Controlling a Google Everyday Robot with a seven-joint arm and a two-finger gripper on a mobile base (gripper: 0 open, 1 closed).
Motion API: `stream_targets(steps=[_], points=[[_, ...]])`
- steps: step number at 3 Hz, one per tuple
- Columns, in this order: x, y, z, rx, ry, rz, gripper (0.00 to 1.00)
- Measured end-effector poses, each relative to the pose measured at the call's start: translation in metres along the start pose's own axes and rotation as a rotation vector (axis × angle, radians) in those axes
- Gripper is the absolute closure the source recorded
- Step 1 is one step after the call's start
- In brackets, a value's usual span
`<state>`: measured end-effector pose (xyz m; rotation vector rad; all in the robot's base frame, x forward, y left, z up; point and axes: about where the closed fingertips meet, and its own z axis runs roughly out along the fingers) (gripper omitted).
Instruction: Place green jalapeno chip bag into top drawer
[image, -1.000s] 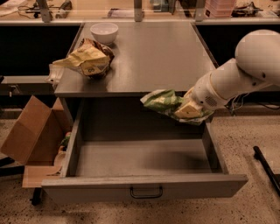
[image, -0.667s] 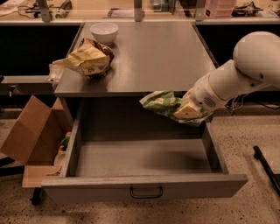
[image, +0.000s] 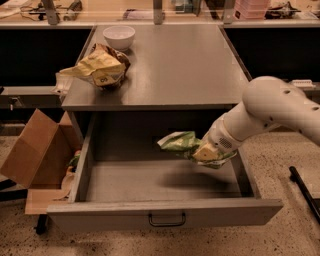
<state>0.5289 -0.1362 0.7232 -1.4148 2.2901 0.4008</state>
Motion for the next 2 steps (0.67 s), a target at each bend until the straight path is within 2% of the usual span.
stream_targets(steps=[1,2], points=[[0.0039,0.0025,0.0056,-0.008,0.006,0.007,0.83],[0.0039,0.0025,0.0056,-0.008,0.006,0.006,0.54]])
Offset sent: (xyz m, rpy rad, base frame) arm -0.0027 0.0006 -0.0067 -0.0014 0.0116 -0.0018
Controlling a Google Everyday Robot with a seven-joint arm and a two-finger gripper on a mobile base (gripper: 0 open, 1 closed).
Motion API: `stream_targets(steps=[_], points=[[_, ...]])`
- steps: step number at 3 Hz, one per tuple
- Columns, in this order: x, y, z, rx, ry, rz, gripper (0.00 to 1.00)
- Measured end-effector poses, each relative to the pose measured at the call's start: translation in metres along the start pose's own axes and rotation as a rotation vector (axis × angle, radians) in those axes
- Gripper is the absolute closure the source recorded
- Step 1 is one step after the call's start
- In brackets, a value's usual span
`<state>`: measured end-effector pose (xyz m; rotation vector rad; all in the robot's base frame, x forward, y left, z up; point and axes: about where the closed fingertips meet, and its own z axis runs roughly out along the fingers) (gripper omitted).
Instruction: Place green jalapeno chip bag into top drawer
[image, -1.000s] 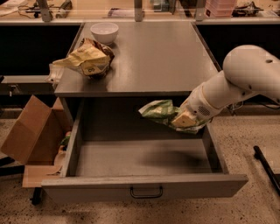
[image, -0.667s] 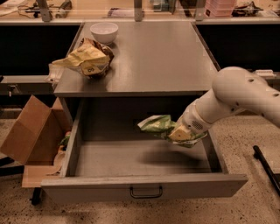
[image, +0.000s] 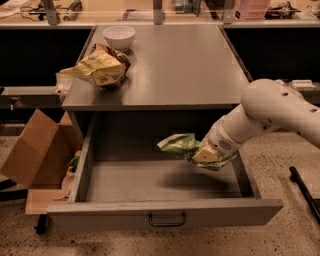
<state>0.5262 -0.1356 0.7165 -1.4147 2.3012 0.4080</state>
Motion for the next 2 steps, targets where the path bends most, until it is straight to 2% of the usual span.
stream_targets(steps=[1,2], points=[[0.0000,0.0000,0.0000,0.000,0.000,0.000,0.30],[-0.0049,0.0009,-0.0093,0.002,-0.031,-0.014,0.07]])
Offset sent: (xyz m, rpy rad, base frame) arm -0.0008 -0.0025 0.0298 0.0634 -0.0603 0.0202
